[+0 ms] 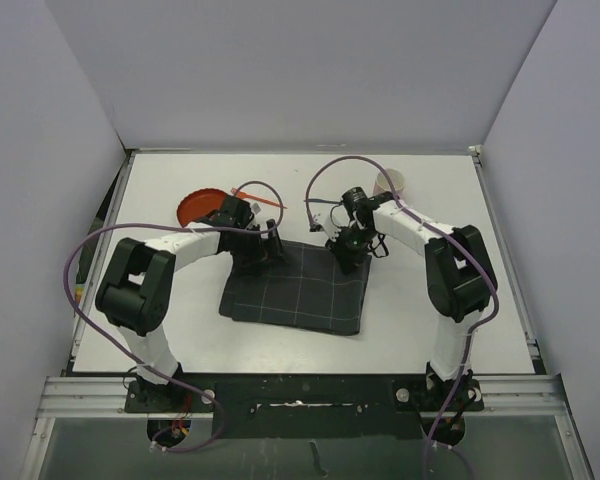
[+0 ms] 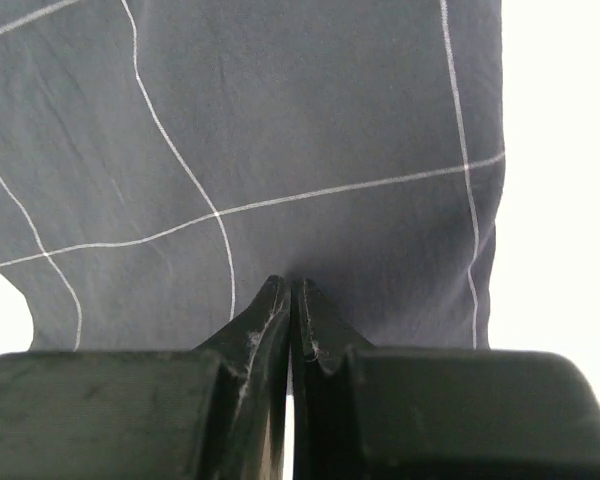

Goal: Set the dinner table for one person
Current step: Flatten out the napkin at the center of the board.

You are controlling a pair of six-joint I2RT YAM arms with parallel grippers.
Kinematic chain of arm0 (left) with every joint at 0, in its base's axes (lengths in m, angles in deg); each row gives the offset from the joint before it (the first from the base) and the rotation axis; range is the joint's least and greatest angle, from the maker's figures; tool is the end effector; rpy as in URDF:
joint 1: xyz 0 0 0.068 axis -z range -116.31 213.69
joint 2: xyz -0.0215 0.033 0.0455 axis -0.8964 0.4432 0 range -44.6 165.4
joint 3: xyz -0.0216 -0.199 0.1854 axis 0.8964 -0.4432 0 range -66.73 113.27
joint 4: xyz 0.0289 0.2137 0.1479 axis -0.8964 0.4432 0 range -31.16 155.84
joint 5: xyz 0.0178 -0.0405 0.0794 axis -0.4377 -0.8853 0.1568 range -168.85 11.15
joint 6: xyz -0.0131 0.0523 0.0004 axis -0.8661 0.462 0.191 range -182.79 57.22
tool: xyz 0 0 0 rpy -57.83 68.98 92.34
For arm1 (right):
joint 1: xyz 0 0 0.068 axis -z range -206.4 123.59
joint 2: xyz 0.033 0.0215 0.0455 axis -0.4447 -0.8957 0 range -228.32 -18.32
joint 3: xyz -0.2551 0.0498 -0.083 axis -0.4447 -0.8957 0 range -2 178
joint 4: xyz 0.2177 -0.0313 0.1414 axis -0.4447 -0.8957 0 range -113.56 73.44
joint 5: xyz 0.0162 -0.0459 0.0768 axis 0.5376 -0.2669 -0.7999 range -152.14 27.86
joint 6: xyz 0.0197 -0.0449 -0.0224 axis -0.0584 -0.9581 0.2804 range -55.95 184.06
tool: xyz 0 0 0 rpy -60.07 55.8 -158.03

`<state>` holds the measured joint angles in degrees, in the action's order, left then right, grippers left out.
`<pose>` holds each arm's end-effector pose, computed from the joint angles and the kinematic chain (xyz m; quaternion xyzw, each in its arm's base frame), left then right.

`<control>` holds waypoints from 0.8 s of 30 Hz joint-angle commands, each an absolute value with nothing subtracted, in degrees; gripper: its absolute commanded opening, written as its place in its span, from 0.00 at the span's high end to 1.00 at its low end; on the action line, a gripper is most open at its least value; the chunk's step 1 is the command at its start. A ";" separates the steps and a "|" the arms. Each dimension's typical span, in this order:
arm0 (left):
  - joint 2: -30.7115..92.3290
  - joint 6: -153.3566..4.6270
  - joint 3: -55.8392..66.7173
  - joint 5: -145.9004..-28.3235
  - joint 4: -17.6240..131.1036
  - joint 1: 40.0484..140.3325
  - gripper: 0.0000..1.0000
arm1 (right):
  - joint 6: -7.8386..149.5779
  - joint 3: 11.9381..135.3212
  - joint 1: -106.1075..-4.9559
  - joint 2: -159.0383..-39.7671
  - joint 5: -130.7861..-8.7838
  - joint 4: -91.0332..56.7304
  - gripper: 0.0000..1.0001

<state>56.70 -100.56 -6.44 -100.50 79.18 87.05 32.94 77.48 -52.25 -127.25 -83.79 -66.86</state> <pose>0.3138 -0.1498 0.1630 -0.0732 0.9500 -0.2803 0.1168 0.3251 0.1720 0.1897 -0.4813 0.8519 0.1828 0.0963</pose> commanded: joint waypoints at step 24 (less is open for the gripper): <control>42.19 -93.05 10.90 -94.86 99.51 79.33 0.02 | 27.52 72.53 -43.61 -121.99 -81.81 -66.22 1.00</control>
